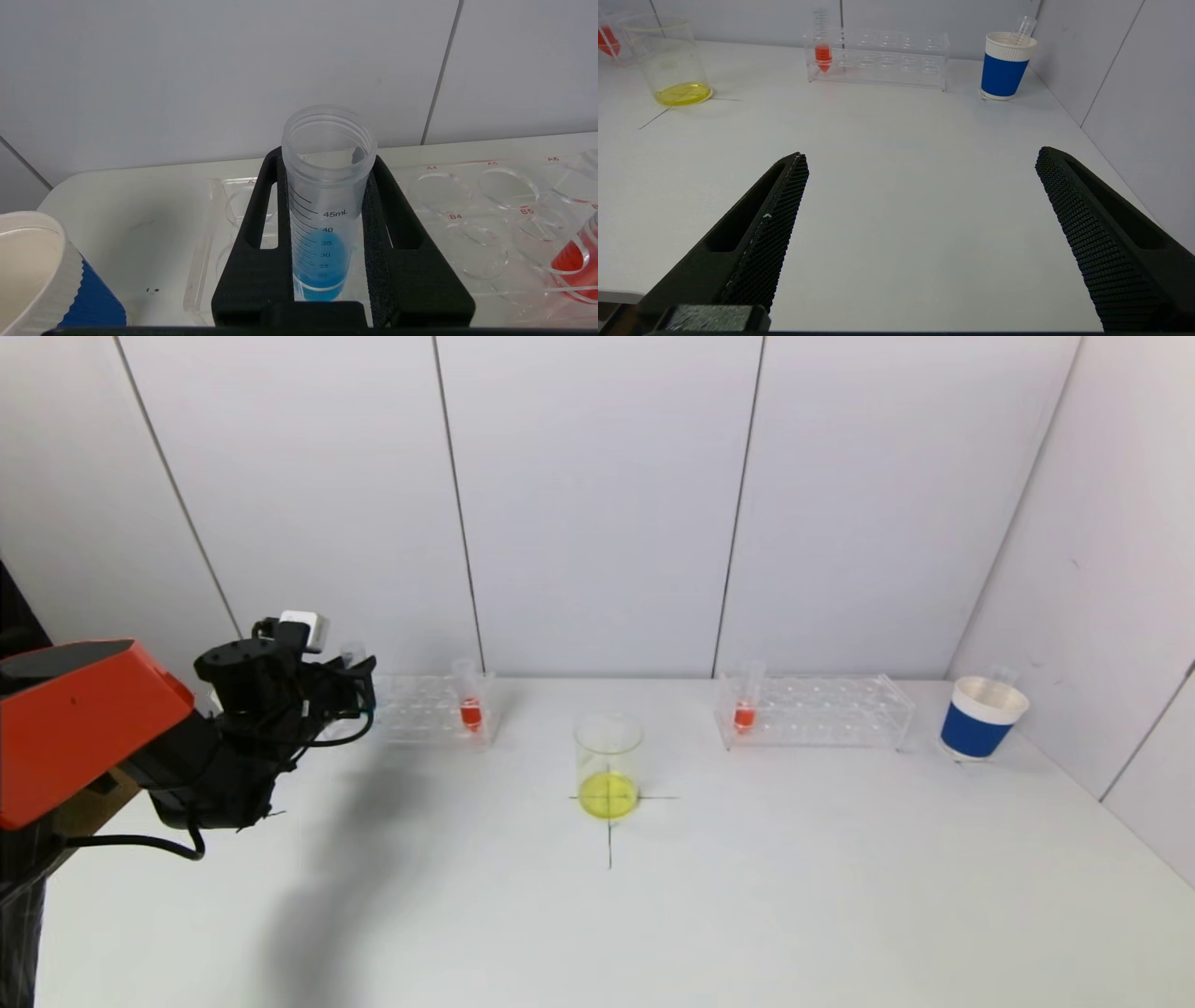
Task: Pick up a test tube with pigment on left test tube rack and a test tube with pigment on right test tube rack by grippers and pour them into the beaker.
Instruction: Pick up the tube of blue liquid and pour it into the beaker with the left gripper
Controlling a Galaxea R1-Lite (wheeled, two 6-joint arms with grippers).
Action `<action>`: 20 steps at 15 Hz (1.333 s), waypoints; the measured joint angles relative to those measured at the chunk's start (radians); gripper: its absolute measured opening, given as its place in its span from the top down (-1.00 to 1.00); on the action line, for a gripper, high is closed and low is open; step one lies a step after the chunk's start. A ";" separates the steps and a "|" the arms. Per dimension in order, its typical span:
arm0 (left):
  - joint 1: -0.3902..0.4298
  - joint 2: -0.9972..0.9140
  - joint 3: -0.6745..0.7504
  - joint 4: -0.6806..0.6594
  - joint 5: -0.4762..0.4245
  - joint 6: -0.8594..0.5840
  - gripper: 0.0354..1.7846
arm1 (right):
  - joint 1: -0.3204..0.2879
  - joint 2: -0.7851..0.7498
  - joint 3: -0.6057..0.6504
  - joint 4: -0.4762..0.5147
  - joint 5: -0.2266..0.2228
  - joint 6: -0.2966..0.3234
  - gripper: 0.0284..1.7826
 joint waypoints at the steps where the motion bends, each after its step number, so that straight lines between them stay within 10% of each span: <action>1: 0.000 -0.013 -0.005 0.011 0.000 -0.001 0.54 | 0.000 0.000 0.000 0.000 0.000 0.000 -0.99; 20: -0.050 -0.227 -0.255 0.401 -0.002 0.000 0.54 | 0.000 0.000 0.000 0.000 0.000 0.000 -0.99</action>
